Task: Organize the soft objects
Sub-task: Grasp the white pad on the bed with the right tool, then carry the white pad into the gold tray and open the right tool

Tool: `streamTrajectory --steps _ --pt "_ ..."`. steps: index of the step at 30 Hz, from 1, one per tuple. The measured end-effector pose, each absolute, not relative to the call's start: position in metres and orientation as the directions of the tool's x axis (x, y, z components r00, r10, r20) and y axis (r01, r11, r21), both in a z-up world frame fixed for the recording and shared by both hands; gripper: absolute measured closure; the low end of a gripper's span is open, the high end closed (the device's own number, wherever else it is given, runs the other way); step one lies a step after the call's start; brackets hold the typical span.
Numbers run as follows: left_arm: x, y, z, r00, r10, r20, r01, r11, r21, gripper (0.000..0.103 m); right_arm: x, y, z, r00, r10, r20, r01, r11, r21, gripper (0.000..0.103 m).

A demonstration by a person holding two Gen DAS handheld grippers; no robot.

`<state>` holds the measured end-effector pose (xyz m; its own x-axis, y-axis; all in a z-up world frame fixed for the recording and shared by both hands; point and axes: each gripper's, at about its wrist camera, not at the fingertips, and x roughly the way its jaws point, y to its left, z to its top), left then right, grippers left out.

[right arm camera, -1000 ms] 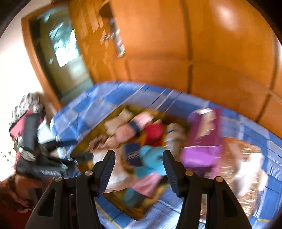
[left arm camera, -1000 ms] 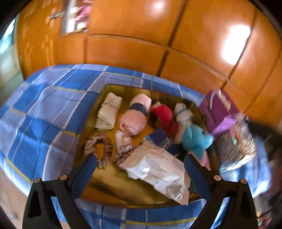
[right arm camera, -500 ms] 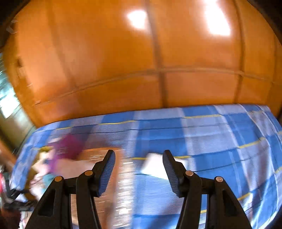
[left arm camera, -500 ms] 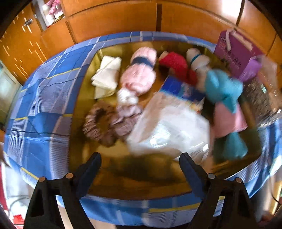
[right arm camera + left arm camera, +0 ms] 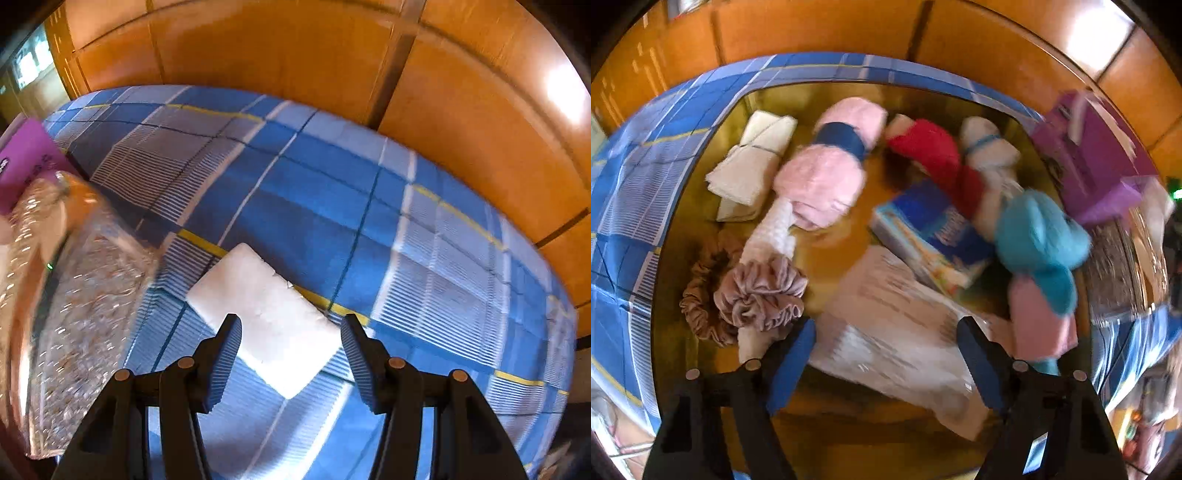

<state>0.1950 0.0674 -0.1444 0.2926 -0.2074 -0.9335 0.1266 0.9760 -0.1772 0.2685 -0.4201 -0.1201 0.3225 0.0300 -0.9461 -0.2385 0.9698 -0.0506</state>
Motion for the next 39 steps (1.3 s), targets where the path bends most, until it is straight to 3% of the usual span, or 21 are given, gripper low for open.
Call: streamTrajectory --steps 3,9,12,15,19,25,29,30,32,33,39 --pt "0.196 0.079 -0.148 0.211 -0.252 -0.944 0.097 0.967 -0.237 0.023 0.272 -0.422 -0.128 0.327 0.071 -0.942 -0.271 0.962 -0.021 0.045" --pt "0.169 0.084 -0.14 0.202 -0.234 -0.951 0.114 0.97 -0.215 0.023 0.284 -0.424 -0.13 0.301 0.125 -0.945 -0.307 0.951 0.028 0.041" --pt "0.158 0.092 -0.122 0.296 -0.247 -0.923 0.086 0.969 -0.232 0.019 0.286 -0.42 -0.127 0.294 0.126 -0.948 -0.345 0.938 0.018 0.041" --pt "0.148 0.096 -0.101 0.41 -0.274 -0.87 0.072 0.96 -0.269 0.012 0.287 -0.41 -0.123 0.284 0.128 -0.95 -0.4 0.916 0.004 0.028" --pt "0.152 0.088 -0.08 0.502 -0.277 -0.819 0.099 0.96 -0.264 0.011 0.294 -0.402 -0.135 0.288 0.072 -0.955 -0.42 0.905 -0.059 0.027" --pt "0.159 0.067 -0.072 0.54 -0.262 -0.8 0.18 0.964 -0.194 0.01 0.281 -0.399 -0.138 0.261 0.136 -0.956 -0.437 0.899 0.008 0.027" --pt "0.152 0.062 -0.076 0.539 -0.273 -0.797 0.197 0.961 -0.195 0.012 0.266 -0.388 -0.152 0.259 0.053 -0.964 -0.428 0.901 -0.066 0.028" --pt "0.15 0.062 -0.075 0.544 -0.282 -0.79 0.197 0.958 -0.207 0.016 0.263 -0.388 -0.15 0.277 0.06 -0.959 -0.406 0.912 -0.061 0.032" --pt "0.145 0.064 -0.075 0.56 -0.298 -0.773 0.198 0.954 -0.224 0.016 0.257 -0.389 -0.145 0.298 0.081 -0.951 -0.368 0.929 -0.037 0.059" --pt "0.144 0.065 -0.075 0.56 -0.298 -0.773 0.2 0.954 -0.223 0.016 0.251 -0.389 -0.143 0.316 0.066 -0.947 -0.341 0.939 -0.048 0.077" --pt "0.14 0.076 -0.076 0.557 -0.312 -0.77 0.197 0.95 -0.242 0.015 0.221 -0.411 -0.119 0.377 0.052 -0.925 -0.133 0.991 0.001 0.08"
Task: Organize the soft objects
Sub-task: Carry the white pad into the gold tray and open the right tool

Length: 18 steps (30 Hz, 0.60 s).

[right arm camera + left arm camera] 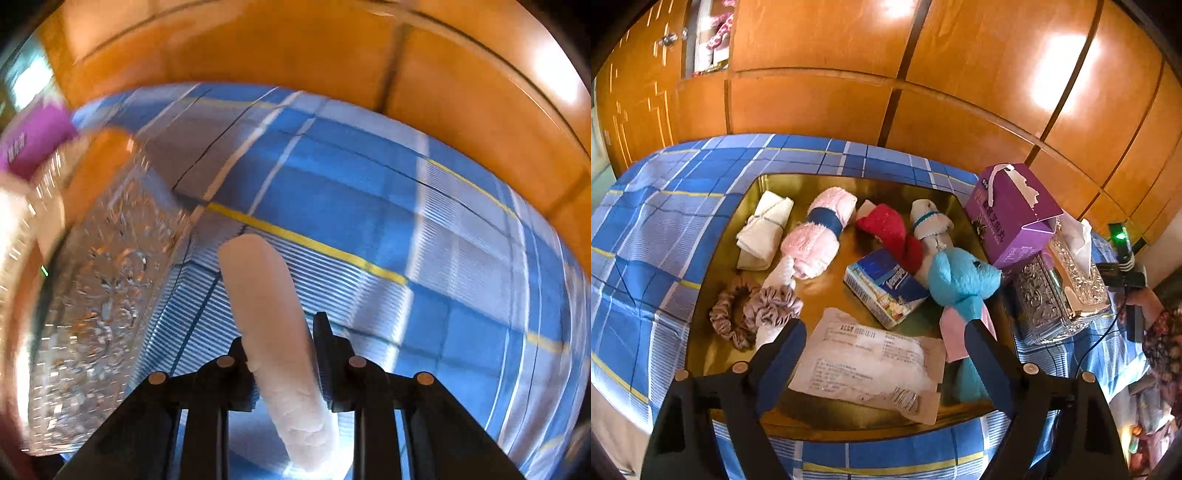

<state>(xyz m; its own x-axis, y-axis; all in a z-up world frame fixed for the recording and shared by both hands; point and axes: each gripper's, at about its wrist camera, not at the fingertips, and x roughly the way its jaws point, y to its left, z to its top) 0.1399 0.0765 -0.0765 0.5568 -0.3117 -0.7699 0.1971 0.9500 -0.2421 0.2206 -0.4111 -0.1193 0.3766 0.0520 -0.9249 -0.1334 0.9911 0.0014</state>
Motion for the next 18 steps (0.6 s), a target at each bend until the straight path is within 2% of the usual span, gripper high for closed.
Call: streamTrajectory --steps 4,9,14,18 --pt "0.136 0.09 -0.079 0.567 -0.323 -0.758 0.176 0.946 -0.272 0.015 0.201 -0.426 -0.088 0.437 0.082 -0.896 -0.037 0.997 0.074 0.08" --pt "0.13 0.098 -0.077 0.591 -0.325 -0.738 0.186 0.946 -0.267 0.015 0.171 -0.404 -0.037 0.53 0.052 -0.846 -0.027 0.999 0.045 0.08" --pt "0.125 0.107 -0.073 0.621 -0.314 -0.718 0.181 0.949 -0.259 0.013 0.148 -0.345 0.019 0.635 0.085 -0.768 -0.091 0.995 0.034 0.08" --pt "0.123 0.118 -0.069 0.645 -0.304 -0.701 0.161 0.951 -0.265 0.012 0.136 -0.269 0.057 0.667 0.227 -0.71 -0.238 0.967 0.086 0.08"
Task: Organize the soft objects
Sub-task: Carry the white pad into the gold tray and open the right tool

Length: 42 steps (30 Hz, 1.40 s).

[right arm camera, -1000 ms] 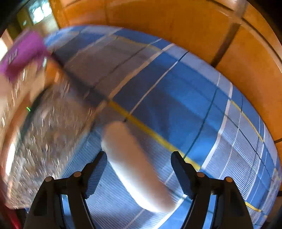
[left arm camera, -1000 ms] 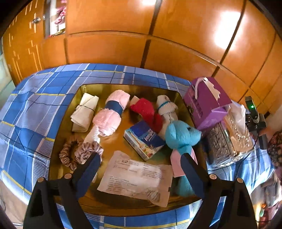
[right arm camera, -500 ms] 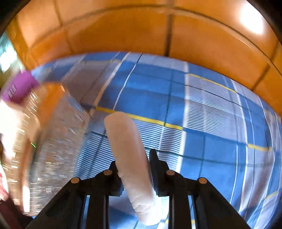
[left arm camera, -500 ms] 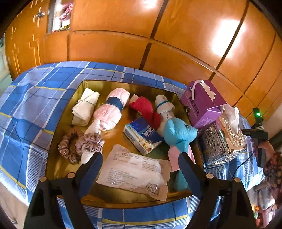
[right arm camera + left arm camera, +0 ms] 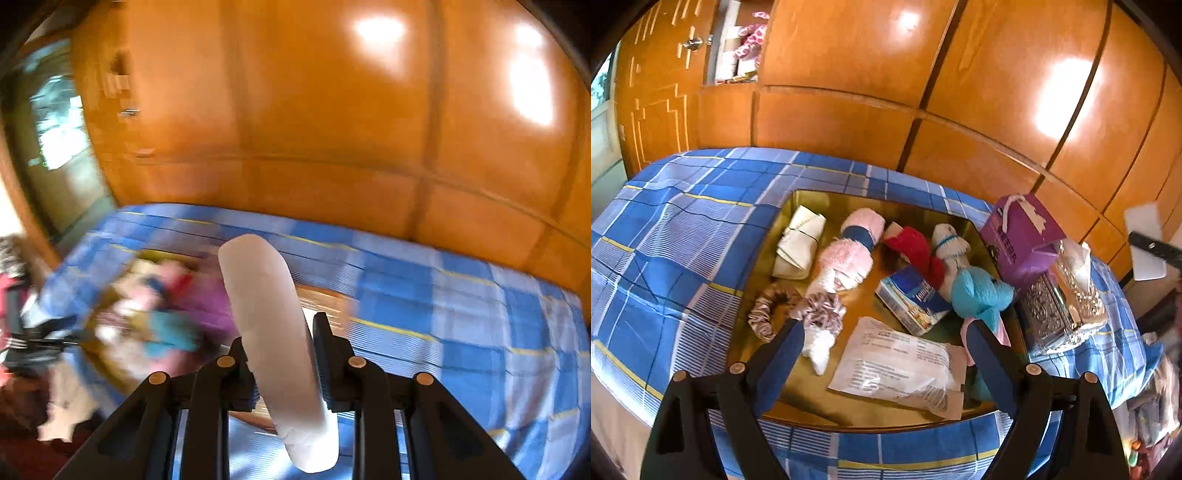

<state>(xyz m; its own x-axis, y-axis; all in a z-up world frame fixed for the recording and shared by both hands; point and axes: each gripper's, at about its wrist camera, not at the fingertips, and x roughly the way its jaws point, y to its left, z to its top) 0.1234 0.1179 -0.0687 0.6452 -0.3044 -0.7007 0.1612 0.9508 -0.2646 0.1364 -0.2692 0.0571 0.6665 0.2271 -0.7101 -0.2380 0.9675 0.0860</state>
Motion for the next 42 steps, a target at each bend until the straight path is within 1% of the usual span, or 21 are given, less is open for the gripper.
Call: streamTrajectory --steps 4,5,8,11,16,21,22,23,24,26,28,35,37,39,42 --pt "0.118 0.13 -0.065 0.67 -0.277 -0.689 0.132 0.957 -0.257 0.008 0.139 -0.203 0.068 0.63 0.369 -0.684 -0.365 0.917 0.159 0.08" --pt "0.116 0.132 -0.064 0.675 -0.266 -0.688 0.125 0.961 -0.248 0.004 0.143 -0.181 0.066 0.607 0.415 -0.678 -0.396 0.897 0.194 0.08" --pt "0.109 0.14 -0.06 0.704 -0.2 -0.681 0.096 0.978 -0.188 0.002 0.156 -0.142 0.052 0.55 0.492 -0.675 -0.432 0.859 0.273 0.08" --pt "0.105 0.147 -0.056 0.726 -0.139 -0.674 0.065 0.989 -0.134 0.0 0.174 -0.106 0.025 0.494 0.532 -0.688 -0.417 0.839 0.35 0.079" --pt "0.104 0.157 -0.053 0.723 -0.092 -0.684 0.024 0.994 -0.109 0.0 0.212 -0.068 -0.043 0.386 0.565 -0.73 -0.316 0.824 0.47 0.078" --pt "0.101 0.16 -0.055 0.725 -0.055 -0.686 0.004 0.997 -0.076 0.0 0.242 -0.049 -0.096 0.313 0.559 -0.768 -0.248 0.829 0.502 0.078" --pt "0.101 0.161 -0.056 0.725 -0.05 -0.687 0.001 0.997 -0.071 0.0 0.245 -0.046 -0.104 0.295 0.56 -0.774 -0.249 0.827 0.504 0.076" --pt "0.101 0.161 -0.057 0.724 -0.042 -0.688 -0.007 0.998 -0.067 0.0 0.245 -0.044 -0.109 0.286 0.559 -0.778 -0.25 0.828 0.502 0.073" --pt "0.101 0.162 -0.058 0.724 -0.032 -0.689 -0.016 0.998 -0.064 0.0 0.249 -0.039 -0.114 0.271 0.549 -0.791 -0.254 0.833 0.491 0.067" --pt "0.101 0.164 -0.059 0.724 -0.023 -0.689 -0.029 0.998 -0.064 0.0 0.253 -0.034 -0.118 0.266 0.507 -0.82 -0.261 0.857 0.445 0.064" --pt "0.102 0.167 -0.06 0.721 -0.019 -0.693 -0.042 0.997 -0.071 0.0 0.253 -0.035 -0.114 0.298 0.488 -0.82 -0.266 0.868 0.42 0.061" --pt "0.104 0.172 -0.062 0.711 -0.009 -0.703 -0.084 0.992 -0.098 0.0 0.228 -0.053 -0.069 0.523 0.395 -0.755 -0.291 0.916 0.277 0.06" --pt "0.104 0.172 -0.062 0.712 -0.007 -0.702 -0.09 0.991 -0.102 0.0 0.225 -0.052 -0.067 0.57 0.299 -0.765 -0.262 0.949 0.176 0.06" --pt "0.103 0.171 -0.061 0.711 -0.005 -0.703 -0.091 0.991 -0.1 0.0 0.229 -0.048 -0.073 0.583 0.216 -0.783 -0.246 0.966 0.083 0.06" --pt "0.101 0.168 -0.058 0.714 0.008 -0.7 -0.096 0.992 -0.087 0.0 0.234 -0.042 -0.085 0.544 0.225 -0.809 -0.28 0.957 0.077 0.061"
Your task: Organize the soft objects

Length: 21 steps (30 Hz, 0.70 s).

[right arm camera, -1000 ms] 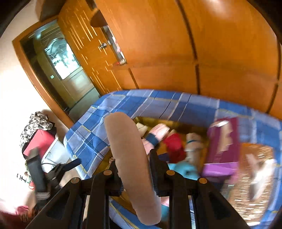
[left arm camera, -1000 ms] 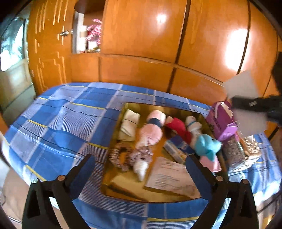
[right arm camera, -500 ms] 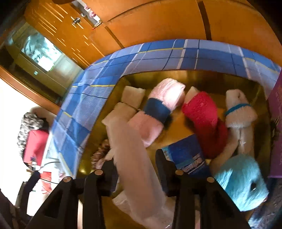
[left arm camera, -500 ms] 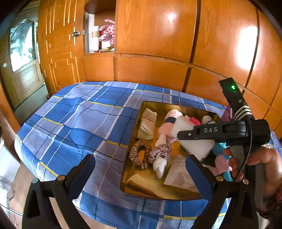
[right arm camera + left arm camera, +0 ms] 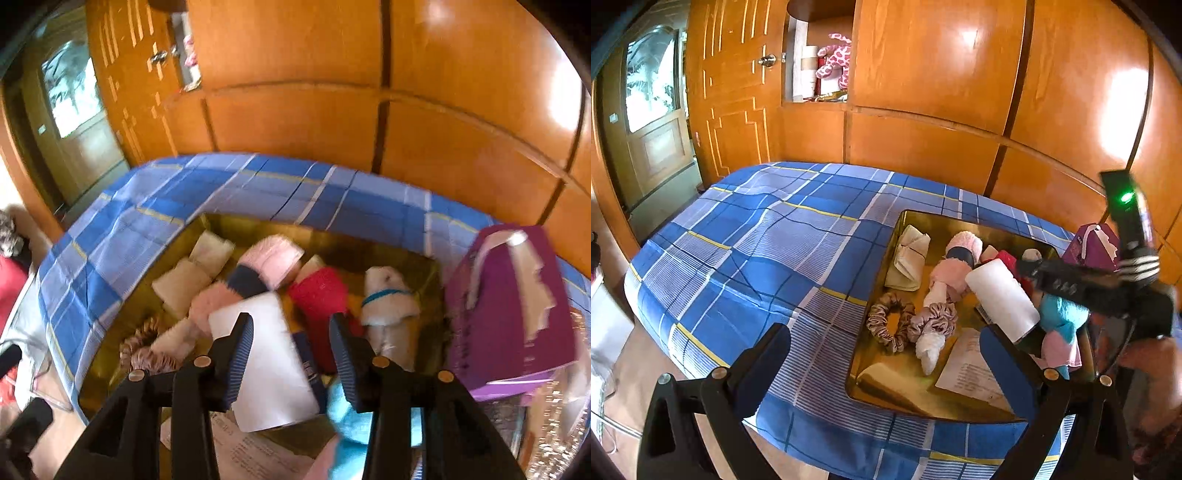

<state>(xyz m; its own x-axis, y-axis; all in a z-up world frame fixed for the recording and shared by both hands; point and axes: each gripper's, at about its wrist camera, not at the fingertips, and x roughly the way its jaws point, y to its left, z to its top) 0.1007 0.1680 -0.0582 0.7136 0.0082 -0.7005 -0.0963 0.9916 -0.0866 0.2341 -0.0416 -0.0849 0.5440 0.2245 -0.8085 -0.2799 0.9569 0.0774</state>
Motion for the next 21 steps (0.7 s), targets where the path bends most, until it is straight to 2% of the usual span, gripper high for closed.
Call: streamTrajectory --steps 3,8,14,18,20,21 --pt "0.1 0.164 -0.055 0.715 0.021 -0.699 -0.102 0.992 -0.074 0.0 0.236 -0.027 -0.111 0.392 0.306 -0.867 -0.362 0.918 0.161 0.06" --pt "0.098 0.155 -0.05 0.712 0.059 -0.699 -0.102 0.995 -0.019 0.0 0.213 -0.018 -0.098 0.369 0.435 -0.821 -0.457 0.854 0.248 0.06" --pt "0.094 0.145 -0.043 0.72 0.059 -0.691 -0.088 0.996 -0.007 0.0 0.182 -0.042 -0.062 0.491 0.395 -0.776 -0.379 0.9 0.218 0.06" --pt "0.092 0.137 -0.038 0.716 0.096 -0.692 -0.118 0.993 0.017 0.0 0.157 -0.05 -0.04 0.566 0.322 -0.759 -0.352 0.927 0.131 0.058" --pt "0.088 0.134 -0.036 0.715 0.106 -0.691 -0.131 0.991 0.017 0.0 0.142 -0.054 -0.03 0.608 0.288 -0.74 -0.332 0.939 0.093 0.057" --pt "0.086 0.133 -0.035 0.712 0.12 -0.692 -0.146 0.989 0.021 0.0 0.135 -0.058 -0.026 0.624 0.279 -0.73 -0.322 0.943 0.085 0.052"
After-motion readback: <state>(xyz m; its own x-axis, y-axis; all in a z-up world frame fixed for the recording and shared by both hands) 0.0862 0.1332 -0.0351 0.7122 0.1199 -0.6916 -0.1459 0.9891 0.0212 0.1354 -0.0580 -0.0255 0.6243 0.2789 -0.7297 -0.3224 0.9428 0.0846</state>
